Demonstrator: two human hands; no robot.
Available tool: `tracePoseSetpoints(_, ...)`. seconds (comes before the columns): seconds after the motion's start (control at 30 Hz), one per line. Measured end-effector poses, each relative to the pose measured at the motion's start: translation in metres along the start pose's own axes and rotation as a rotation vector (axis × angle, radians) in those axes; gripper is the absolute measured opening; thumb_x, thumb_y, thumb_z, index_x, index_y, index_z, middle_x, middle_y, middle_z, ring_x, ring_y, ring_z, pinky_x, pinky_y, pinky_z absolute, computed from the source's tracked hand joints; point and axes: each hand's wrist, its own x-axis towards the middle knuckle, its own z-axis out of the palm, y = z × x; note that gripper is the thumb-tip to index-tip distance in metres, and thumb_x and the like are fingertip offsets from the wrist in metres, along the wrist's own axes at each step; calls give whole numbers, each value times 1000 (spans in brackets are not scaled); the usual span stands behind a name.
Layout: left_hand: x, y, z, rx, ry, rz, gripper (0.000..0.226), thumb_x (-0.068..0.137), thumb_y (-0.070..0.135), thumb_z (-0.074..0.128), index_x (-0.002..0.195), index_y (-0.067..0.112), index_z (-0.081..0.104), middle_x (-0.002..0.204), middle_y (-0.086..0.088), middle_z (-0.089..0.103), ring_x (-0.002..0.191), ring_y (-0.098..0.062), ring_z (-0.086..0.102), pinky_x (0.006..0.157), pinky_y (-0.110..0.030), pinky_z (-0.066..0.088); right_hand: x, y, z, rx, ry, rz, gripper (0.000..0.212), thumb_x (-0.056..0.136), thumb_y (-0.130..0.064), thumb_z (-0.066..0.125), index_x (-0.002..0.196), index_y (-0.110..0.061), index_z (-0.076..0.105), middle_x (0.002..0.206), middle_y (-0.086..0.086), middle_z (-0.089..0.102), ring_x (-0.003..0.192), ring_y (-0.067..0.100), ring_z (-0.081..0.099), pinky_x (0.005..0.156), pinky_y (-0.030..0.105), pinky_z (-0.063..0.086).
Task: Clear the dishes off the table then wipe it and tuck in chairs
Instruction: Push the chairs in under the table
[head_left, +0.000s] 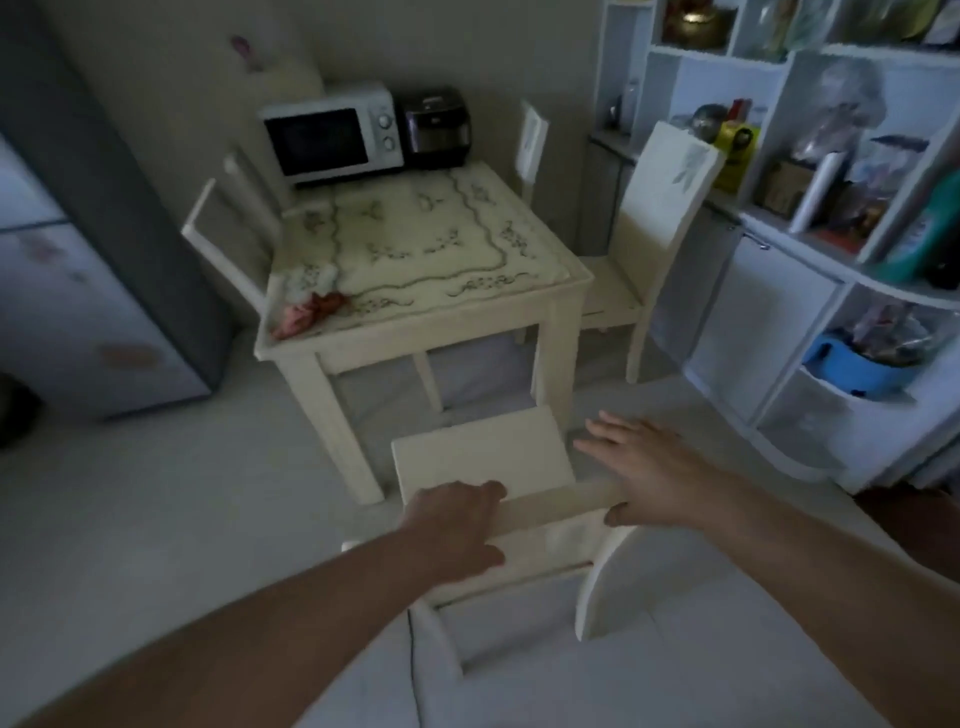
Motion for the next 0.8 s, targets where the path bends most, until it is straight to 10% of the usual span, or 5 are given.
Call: tracePoseSetpoints(0.8,-3,14,-2,66,92,-77,73,85,35,65,147,37,27,136,4,54,125,-19,49,104,-35,34,17,21,31,48,115,-215,83,80,-61,58,149,-37,19,155,-11,28,143,10,26,115,32,24)
